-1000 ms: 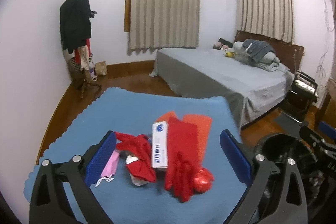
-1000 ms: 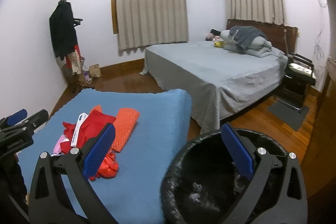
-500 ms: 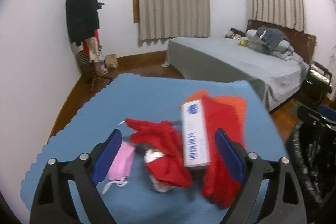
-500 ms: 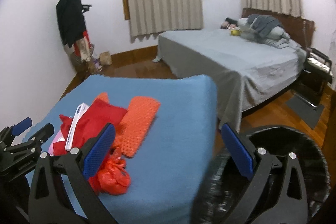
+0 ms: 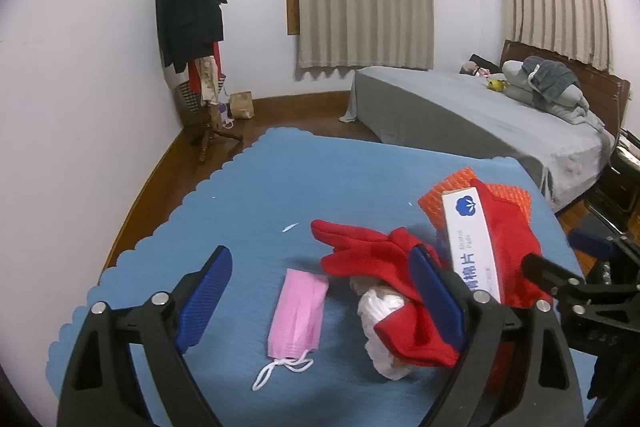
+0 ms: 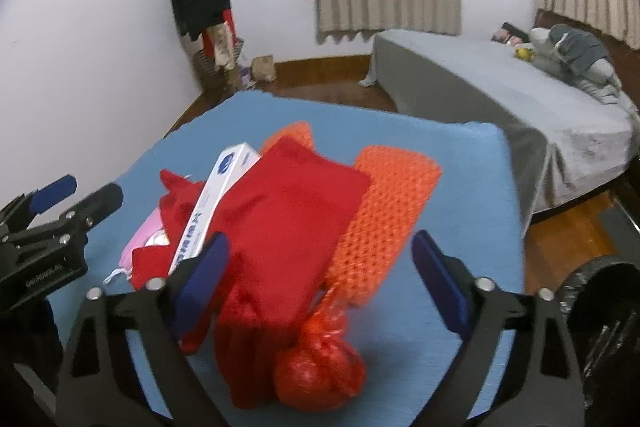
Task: Collect trash
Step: 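Reach the right gripper down to the red glove and close on it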
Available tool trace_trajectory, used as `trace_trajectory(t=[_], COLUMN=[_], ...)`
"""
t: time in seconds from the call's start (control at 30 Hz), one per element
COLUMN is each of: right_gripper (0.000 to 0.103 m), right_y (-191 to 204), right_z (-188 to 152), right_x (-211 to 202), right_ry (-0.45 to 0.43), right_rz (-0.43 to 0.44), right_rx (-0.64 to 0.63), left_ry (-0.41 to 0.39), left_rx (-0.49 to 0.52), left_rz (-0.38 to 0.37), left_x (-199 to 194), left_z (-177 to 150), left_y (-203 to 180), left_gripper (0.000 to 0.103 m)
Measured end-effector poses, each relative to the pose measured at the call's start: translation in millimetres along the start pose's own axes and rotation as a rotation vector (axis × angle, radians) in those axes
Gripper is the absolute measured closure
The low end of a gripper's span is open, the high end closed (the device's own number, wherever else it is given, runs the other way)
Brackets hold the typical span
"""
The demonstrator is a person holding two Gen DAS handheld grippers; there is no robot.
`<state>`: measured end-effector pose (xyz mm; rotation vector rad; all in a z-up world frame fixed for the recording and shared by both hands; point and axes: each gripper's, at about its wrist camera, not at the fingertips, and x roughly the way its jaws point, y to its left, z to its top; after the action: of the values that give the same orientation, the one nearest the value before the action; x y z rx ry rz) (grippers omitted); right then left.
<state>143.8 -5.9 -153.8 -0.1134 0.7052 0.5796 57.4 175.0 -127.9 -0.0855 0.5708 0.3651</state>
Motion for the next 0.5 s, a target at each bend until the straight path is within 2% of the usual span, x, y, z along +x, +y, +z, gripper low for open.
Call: trace_trajectory(t=[0.1, 0.17, 0.2, 0.23, 0.3, 0.37, 0.5], right_gripper=[0.038, 0.061, 0.065, 0.071, 0.077, 0.093, 0.097], right_y=[6.1, 9.7, 10.9, 12.0, 12.2, 13.8, 10.0], right_z=[-1.5, -2.3, -2.0, -1.2, 0.6, 4.3, 10.4], right_x=[7.3, 10.2, 10.0, 8.8, 2.7, -4.1, -17.4], right_ry=[0.048, 0.071, 0.079, 0.078, 0.063, 0.045, 0.024], right_rz=[0.065, 0.114, 0.130, 0.139, 0.144, 0.140, 0.137], right_rx=[-0.008, -0.006, -0.007, -0.008, -0.010, -0.026, -0.022], left_ry=[0.002, 0.004, 0.003, 0.004, 0.003, 0.004, 0.009], left_rx=[-0.003, -0.005, -0.005, -0.004, -0.002, 0.002, -0.003], left_rz=[0.000, 0.001, 0.000, -0.001, -0.004, -0.007, -0.023], left_x=[-0.9, -1.6, -0.9, -1.9, -0.6, -2.1, -1.7], left_z=[-0.6, -1.5, -1.3, -1.9, -1.3, -1.8, 0.3], left_y=[1.7, 2.3, 2.6, 2.8, 4.5, 3.8, -2.0], left_gripper=[0.015, 0.015, 0.015, 0.015, 0.015, 0.015, 0.015])
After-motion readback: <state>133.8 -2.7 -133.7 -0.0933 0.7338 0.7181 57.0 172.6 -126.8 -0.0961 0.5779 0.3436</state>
